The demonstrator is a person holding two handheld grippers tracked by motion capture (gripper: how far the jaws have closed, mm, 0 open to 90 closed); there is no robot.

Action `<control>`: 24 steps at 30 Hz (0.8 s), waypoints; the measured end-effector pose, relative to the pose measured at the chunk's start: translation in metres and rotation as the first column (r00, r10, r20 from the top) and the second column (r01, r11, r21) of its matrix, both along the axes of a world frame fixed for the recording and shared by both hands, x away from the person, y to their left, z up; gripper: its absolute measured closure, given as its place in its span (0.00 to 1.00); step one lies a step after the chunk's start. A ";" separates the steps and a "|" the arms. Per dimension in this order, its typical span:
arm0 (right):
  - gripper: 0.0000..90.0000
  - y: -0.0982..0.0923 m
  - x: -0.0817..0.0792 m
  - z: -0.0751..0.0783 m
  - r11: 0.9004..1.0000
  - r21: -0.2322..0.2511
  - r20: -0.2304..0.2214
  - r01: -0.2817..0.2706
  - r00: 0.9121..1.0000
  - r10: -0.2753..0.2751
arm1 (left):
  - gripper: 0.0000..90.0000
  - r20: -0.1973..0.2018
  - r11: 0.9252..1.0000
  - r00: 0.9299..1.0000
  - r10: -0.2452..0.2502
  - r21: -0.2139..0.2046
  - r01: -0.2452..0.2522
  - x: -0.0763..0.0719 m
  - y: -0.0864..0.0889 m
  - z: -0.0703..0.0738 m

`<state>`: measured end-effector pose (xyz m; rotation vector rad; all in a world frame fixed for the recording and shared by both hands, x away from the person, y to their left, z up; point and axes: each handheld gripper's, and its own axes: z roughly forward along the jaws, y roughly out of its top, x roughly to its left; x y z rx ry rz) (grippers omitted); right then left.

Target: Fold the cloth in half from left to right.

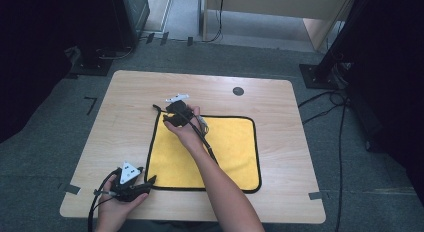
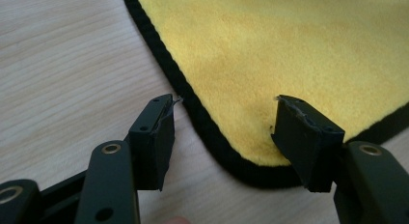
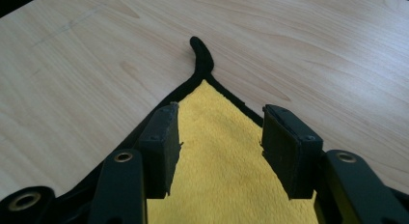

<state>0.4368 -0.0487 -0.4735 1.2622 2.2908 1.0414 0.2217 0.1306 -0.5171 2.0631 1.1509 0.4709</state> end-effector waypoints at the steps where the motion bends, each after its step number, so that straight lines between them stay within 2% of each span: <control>1: 0.54 0.002 0.003 -0.002 1.000 -0.005 -0.003 0.009 1.000 -0.009 | 0.44 -0.003 1.000 1.000 -0.005 0.003 0.005 0.000 0.001 0.000; 4: 0.54 0.010 0.012 -0.008 1.000 -0.005 -0.023 0.019 1.000 -0.020 | 0.44 -0.017 1.000 1.000 -0.006 -0.012 0.006 -0.001 0.003 0.001; 8: 0.53 0.026 0.019 -0.015 1.000 -0.022 -0.037 0.018 0.999 -0.018 | 0.44 -0.023 1.000 1.000 -0.012 -0.006 0.012 -0.004 0.004 0.002; 11: 0.50 0.037 0.023 -0.021 1.000 -0.012 -0.044 0.024 0.999 -0.024 | 0.46 -0.017 1.000 1.000 -0.010 0.003 0.011 -0.005 0.003 0.002; 14: 0.45 0.045 0.027 -0.026 0.998 -0.025 -0.050 0.057 0.997 -0.058 | 0.55 -0.018 1.000 1.000 -0.019 0.008 0.019 -0.007 0.001 0.003; 16: 0.44 0.048 0.030 -0.032 0.997 -0.017 -0.074 0.080 0.994 -0.081 | 0.63 -0.018 1.000 0.999 -0.030 0.008 0.030 -0.009 -0.002 0.003; 17: 0.47 0.049 0.030 -0.034 0.996 -0.021 -0.065 0.083 0.994 -0.084 | 0.68 -0.020 0.999 0.999 -0.035 0.005 0.035 -0.010 -0.003 0.004; 19: 0.65 0.052 0.028 -0.034 0.993 -0.080 -0.023 0.087 0.996 -0.089 | 0.78 -0.036 0.999 0.998 -0.050 -0.015 0.049 -0.010 -0.003 0.004; 22: 0.90 0.053 0.028 -0.031 0.994 -0.092 -0.030 0.054 0.998 -0.057 | 0.92 -0.061 0.997 0.996 -0.071 -0.039 0.069 -0.009 -0.001 0.005; 24: 0.95 0.053 0.028 -0.029 0.996 -0.069 -0.031 0.055 0.998 -0.057 | 0.94 -0.080 0.995 0.992 -0.093 -0.037 0.091 -0.007 0.002 0.006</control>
